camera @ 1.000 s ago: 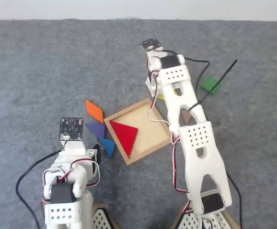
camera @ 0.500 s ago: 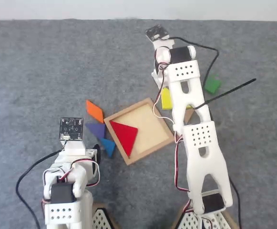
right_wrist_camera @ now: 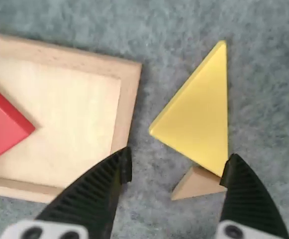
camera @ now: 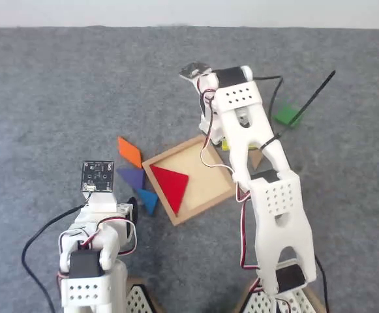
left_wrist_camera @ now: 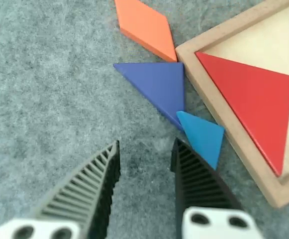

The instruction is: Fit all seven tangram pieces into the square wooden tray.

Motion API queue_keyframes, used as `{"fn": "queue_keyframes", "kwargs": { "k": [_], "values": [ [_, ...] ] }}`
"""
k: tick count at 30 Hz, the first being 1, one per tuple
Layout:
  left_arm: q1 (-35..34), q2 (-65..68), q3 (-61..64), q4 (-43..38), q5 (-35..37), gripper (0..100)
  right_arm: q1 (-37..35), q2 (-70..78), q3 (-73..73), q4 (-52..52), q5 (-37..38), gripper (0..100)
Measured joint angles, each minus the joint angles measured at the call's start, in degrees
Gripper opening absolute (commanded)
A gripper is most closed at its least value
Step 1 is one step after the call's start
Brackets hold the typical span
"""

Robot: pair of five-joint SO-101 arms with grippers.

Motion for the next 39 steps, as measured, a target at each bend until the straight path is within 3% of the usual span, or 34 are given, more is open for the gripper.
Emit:
{"fn": "queue_keyframes", "kwargs": {
  "k": [8,27,35,39],
  "values": [
    [0.0,0.0,0.0,0.0,0.0,16,-0.1,4.4,1.2,-4.3,-0.1,29.5],
    [0.0,0.0,0.0,0.0,0.0,16,1.4,15.3,-11.0,-4.7,-4.1,29.0],
    [0.0,0.0,0.0,0.0,0.0,16,3.5,15.2,-11.7,-4.4,-4.1,6.8],
    [0.0,0.0,0.0,0.0,0.0,16,5.2,15.2,-12.1,-4.4,-4.1,4.9]
  ]
}}
